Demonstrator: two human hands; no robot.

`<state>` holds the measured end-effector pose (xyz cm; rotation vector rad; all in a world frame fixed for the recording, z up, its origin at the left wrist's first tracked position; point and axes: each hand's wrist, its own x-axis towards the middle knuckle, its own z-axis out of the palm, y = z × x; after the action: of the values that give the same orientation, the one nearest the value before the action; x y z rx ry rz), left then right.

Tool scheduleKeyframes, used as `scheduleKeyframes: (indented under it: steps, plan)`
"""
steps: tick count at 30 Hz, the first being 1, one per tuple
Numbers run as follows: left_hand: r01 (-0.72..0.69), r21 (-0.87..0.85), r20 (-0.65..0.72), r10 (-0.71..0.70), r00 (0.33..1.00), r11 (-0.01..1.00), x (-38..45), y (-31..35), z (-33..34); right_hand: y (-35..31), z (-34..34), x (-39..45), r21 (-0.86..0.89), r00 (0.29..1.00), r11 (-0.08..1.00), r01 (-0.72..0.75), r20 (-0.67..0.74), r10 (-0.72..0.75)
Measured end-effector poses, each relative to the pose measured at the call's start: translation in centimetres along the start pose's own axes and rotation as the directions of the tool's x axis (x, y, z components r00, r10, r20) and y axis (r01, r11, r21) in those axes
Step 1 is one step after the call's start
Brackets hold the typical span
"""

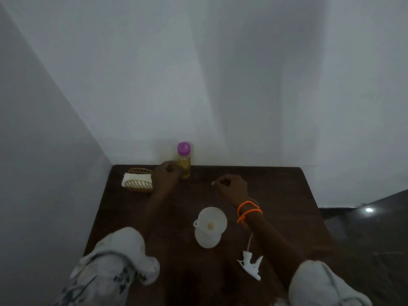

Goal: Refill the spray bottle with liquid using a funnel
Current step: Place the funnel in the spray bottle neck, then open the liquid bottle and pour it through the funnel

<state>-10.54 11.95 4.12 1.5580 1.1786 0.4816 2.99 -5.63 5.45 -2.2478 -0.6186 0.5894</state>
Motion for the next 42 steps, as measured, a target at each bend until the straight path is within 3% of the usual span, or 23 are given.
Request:
scheduleKeyframes:
  steps: [3,8,19,24,28,31,37,42]
  plan:
    - [-0.097,0.144,0.023,0.094,0.995,0.985,2.7,1.7,1.5,-1.7,1.6,3.4,-0.093,0.993,0.990,0.104,0.060,-0.099]
    - [-0.111,0.200,0.049,0.103,0.993,0.974,5.7,1.6,3.4,-3.3,3.0,6.6,-0.127,0.982,0.977,0.173,0.101,-0.160]
    - [-0.288,0.308,0.050,0.287,0.957,0.907,7.3,-0.3,3.9,0.4,3.0,7.4,-0.118,0.979,0.973,0.198,0.067,-0.191]
    - [-0.341,0.201,0.105,0.325,0.940,0.918,5.5,2.0,3.0,0.0,1.9,6.7,-0.073,0.954,0.952,0.299,0.046,-0.296]
    - [-0.470,0.129,0.176,0.447,0.877,0.873,3.3,5.3,2.2,-1.4,0.6,5.7,0.018,0.925,0.926,0.378,0.033,-0.378]
    - [-0.488,0.092,0.217,0.461,0.860,0.868,1.6,7.5,1.7,-2.5,-0.5,4.5,0.091,0.897,0.893,0.441,-0.018,-0.441]
    - [-0.441,0.013,0.332,0.412,0.848,0.897,-1.7,9.8,0.9,-4.0,-3.6,2.2,0.111,0.859,0.852,0.511,-0.031,-0.511]
    - [-0.289,-0.208,0.417,0.352,0.838,0.935,-3.0,12.3,-0.1,-4.6,-6.0,0.6,0.113,0.853,0.846,0.520,-0.027,-0.521]
